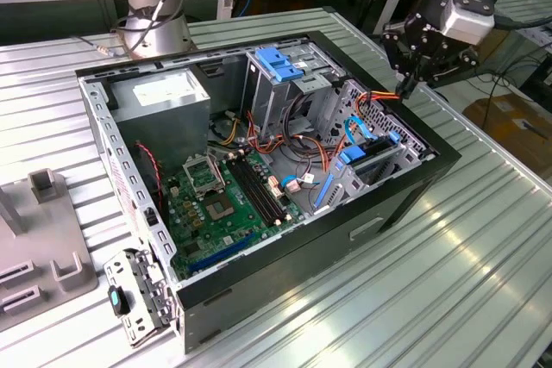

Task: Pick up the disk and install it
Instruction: 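Insert the second disk wire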

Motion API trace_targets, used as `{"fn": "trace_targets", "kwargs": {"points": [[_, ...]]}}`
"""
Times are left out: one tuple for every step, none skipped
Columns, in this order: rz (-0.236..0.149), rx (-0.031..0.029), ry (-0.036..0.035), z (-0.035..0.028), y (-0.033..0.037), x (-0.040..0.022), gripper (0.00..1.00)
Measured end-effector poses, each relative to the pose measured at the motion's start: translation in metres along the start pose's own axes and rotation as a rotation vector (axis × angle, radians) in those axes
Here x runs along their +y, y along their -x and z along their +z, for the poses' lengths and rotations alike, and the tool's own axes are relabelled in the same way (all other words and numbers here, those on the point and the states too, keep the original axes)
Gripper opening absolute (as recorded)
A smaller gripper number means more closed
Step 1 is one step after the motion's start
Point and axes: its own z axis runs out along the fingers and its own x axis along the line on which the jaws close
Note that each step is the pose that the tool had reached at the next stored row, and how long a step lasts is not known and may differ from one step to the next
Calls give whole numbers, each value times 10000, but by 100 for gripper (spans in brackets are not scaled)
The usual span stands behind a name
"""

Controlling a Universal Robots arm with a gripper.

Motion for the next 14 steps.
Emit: {"fn": "trace_targets", "kwargs": {"points": [[144,19,7,0,0,0,16],[358,46,16,1,0,0,16],[520,65,23,2,0,1,16],[718,91,32,3,0,0,16],[888,113,40,3,0,0,16],[1075,136,48,4,0,0,16],[1222,154,54,5,0,1,16],[1550,195,69,6,0,1,16],[1773,223,78,7,0,1,16],[1928,243,85,7,0,1,16],[2072,260,91,9,0,1,16],[2210,277,97,9,0,1,16],[2327,292,102,9,0,1,16],[2410,304,107,9,0,1,16]]}}
